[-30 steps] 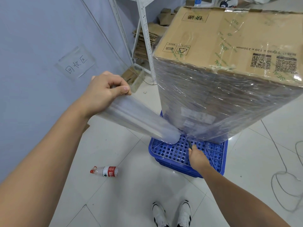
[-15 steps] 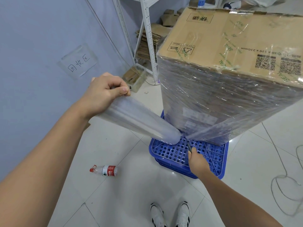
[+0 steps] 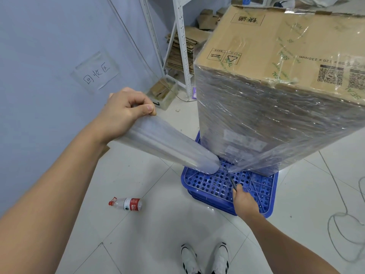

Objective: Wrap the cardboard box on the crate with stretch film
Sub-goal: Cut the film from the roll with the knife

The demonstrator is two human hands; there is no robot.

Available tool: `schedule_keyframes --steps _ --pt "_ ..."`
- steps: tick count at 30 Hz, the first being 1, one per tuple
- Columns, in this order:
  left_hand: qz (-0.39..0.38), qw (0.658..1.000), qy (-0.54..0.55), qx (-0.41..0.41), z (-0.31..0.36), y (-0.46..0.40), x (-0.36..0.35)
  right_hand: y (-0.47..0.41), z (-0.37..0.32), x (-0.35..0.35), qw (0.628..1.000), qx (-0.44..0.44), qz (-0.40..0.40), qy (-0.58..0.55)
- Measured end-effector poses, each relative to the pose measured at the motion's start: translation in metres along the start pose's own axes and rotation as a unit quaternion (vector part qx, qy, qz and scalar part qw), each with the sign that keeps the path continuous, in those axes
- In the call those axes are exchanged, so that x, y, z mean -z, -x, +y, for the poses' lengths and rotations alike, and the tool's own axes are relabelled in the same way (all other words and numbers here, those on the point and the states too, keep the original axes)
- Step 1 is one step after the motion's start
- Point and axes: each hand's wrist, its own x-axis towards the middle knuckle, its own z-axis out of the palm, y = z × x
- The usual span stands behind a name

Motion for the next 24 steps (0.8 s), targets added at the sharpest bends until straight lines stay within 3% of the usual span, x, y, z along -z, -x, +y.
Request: schedule_keyframes --steps 7,14,24 --pt "-0.004 1.0 0.007 -0.004 0.003 -0.006 -0.001 -0.039 -0.034 0.019 0.999 0.01 0.008 -0.041" --pt "-0.002 1.0 0.009 -0.007 -0.003 -0.005 0.001 -0.001 0.012 -0.009 1.0 -0.016 -0.021 -0.011" --pt "0.002 1.0 0.005 -0.011 -0.006 -0.001 0.001 -0.037 -0.03 0.011 1.0 0.02 -0.012 0.003"
